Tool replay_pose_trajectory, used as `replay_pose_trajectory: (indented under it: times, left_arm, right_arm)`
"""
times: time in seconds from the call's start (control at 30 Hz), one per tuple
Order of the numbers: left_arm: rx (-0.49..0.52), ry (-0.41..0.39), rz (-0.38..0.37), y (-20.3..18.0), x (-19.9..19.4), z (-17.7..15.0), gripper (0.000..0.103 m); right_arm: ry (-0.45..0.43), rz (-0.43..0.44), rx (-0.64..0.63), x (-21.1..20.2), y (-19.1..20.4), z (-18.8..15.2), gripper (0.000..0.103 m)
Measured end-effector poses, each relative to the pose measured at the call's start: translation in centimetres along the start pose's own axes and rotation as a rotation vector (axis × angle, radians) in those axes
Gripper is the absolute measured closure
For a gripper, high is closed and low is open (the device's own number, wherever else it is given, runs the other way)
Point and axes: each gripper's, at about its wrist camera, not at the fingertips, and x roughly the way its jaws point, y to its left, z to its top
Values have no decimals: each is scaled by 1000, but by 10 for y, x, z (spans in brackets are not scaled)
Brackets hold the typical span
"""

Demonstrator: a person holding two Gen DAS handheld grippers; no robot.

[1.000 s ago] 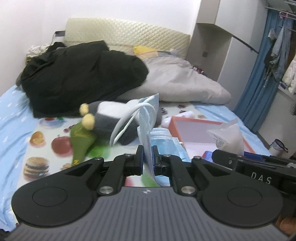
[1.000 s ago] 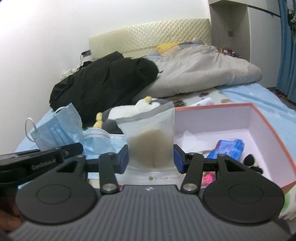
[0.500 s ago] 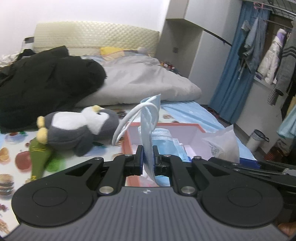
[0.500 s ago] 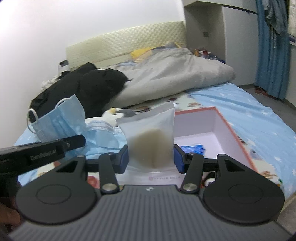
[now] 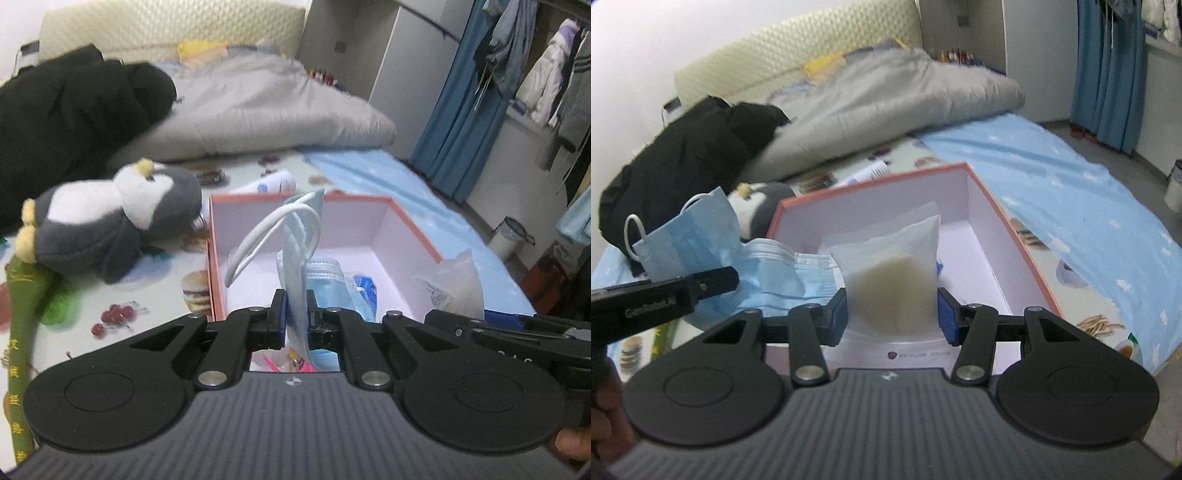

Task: Organize soft objects
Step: 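Lift and carry the mask with the left tool while the right carries the powder bag over the box, then open both tools to drop the mask and powder bag into the box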

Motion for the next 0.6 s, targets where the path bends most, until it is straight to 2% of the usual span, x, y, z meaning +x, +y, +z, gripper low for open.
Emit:
replay_pose_trajectory:
  times: [0.23,0.6]
  left_arm:
    - [-5,92,7,6,53,4,93]
    - [-10,178,22,6,110,3,93]
  right_arm:
    - [88,-4,26,42,-20,1,50]
    - [183,-7,42,89,-44,1,49]
